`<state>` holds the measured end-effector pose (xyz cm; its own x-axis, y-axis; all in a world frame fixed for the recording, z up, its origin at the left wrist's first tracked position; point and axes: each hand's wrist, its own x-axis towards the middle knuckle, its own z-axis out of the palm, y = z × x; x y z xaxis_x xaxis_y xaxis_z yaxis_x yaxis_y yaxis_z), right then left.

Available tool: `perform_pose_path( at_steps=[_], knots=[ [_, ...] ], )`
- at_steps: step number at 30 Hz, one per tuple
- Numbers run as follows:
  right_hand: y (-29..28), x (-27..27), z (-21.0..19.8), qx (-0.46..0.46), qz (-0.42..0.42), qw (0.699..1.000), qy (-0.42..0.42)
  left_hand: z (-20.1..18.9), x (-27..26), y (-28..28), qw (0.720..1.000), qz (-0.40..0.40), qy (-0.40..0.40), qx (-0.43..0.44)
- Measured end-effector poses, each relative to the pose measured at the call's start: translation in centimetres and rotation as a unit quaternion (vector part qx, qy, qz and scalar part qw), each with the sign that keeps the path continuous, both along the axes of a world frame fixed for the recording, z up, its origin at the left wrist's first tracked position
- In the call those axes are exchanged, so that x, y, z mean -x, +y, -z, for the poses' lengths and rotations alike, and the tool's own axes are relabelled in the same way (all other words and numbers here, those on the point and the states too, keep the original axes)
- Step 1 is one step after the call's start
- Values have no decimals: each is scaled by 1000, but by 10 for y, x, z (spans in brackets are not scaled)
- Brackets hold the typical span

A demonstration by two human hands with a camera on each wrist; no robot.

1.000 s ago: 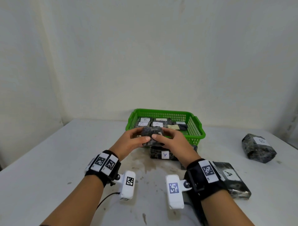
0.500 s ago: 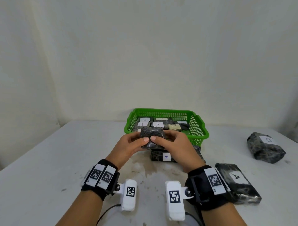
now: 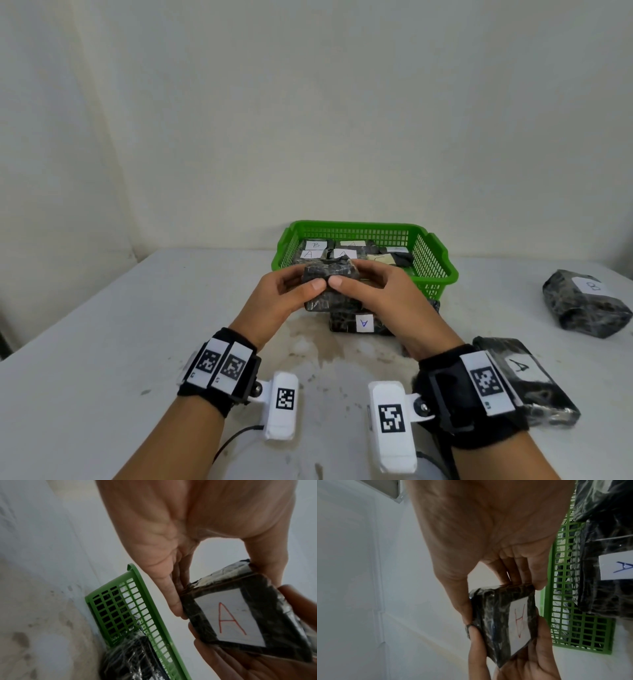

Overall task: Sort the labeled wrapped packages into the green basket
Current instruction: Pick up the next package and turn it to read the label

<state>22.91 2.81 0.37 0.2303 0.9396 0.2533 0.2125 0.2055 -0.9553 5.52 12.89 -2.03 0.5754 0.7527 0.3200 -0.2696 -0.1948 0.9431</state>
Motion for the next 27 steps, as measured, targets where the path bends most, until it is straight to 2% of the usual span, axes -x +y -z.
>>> perform_pose_path(
  at_steps=[5,10,13,18,23,27],
  knots=[
    [-7,3,-5,-32,-10,999,0,-2,4,-4,999,26,7,-18],
    [-7,4,-5,-11,-21,1000,-3,-1,7,0,1000,9,14,-27],
    [-6,5,-4,-18,-6,1000,-15,-1,8,0,999,27,15,-26],
    [-5,3,-2,6,-17,1000,-18,-2,9,-1,998,4,-2,-64],
    [-5,10,-1,75,-48,993,73,-1,5,-2,995,-8,-59,-81],
    [-2,13,0,59,-27,985,161,-2,4,-1,995,4,-64,-76]
  ],
)
